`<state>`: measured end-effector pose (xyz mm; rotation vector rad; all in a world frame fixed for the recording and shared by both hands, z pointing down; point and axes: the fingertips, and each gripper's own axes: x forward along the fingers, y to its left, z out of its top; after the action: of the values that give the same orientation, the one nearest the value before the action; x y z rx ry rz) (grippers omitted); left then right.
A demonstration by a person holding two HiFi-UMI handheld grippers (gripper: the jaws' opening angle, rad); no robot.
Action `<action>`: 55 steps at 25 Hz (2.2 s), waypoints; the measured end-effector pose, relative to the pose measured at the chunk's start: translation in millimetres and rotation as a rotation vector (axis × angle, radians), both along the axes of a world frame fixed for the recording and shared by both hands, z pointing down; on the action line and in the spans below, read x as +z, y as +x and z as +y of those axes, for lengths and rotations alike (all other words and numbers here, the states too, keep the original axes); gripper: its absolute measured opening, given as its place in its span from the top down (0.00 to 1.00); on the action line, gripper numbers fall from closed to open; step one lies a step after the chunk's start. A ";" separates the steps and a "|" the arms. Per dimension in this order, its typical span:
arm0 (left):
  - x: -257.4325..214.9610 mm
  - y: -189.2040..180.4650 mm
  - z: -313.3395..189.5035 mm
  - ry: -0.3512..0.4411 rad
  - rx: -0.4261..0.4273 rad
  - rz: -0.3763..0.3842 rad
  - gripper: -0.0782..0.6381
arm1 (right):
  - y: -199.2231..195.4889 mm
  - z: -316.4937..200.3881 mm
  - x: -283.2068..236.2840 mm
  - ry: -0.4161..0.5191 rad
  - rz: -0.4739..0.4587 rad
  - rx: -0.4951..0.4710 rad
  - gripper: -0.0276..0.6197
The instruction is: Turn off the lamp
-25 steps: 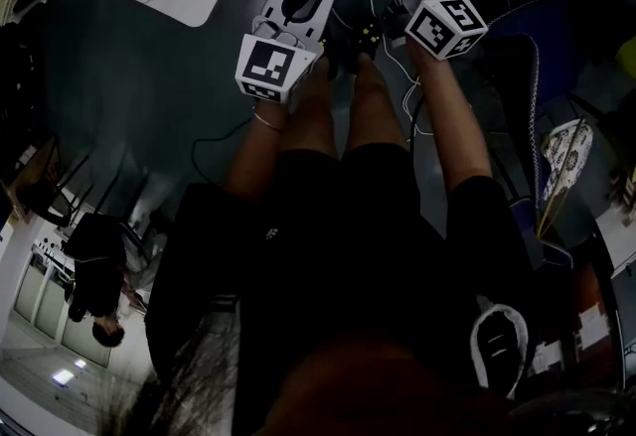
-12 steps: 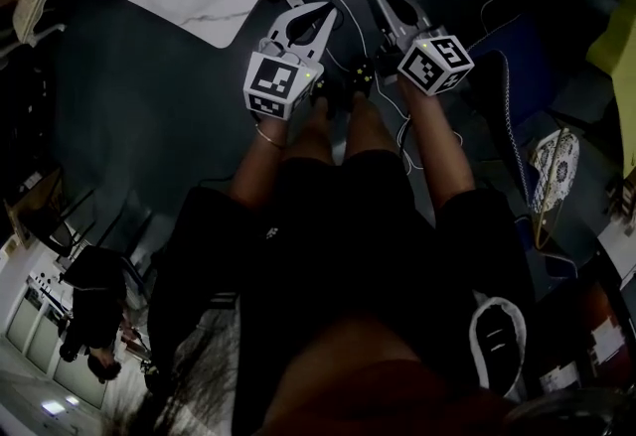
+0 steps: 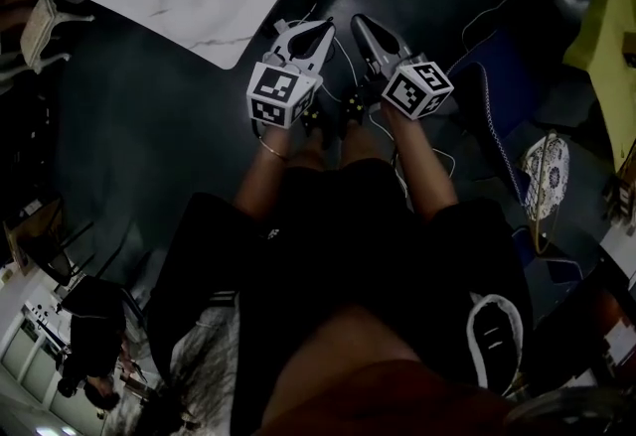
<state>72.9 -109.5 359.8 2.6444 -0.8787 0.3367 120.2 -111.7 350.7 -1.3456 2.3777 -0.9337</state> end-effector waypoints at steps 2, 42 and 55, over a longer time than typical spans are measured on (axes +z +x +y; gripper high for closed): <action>-1.6 -1.2 0.9 -0.003 0.008 -0.002 0.88 | -0.7 3.1 -4.9 0.003 0.000 0.003 0.95; -136.3 -9.3 -21.2 0.195 0.098 0.072 0.88 | -18.8 -3.1 -136.4 0.222 0.001 0.028 0.96; -120.4 -2.2 4.2 0.136 0.149 0.091 0.88 | -24.5 26.1 -147.9 0.255 -0.016 0.014 0.96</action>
<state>70.6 -105.3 239.4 2.8339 -0.7009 0.1959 95.7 -85.6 202.8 -1.2499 2.3758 -0.6091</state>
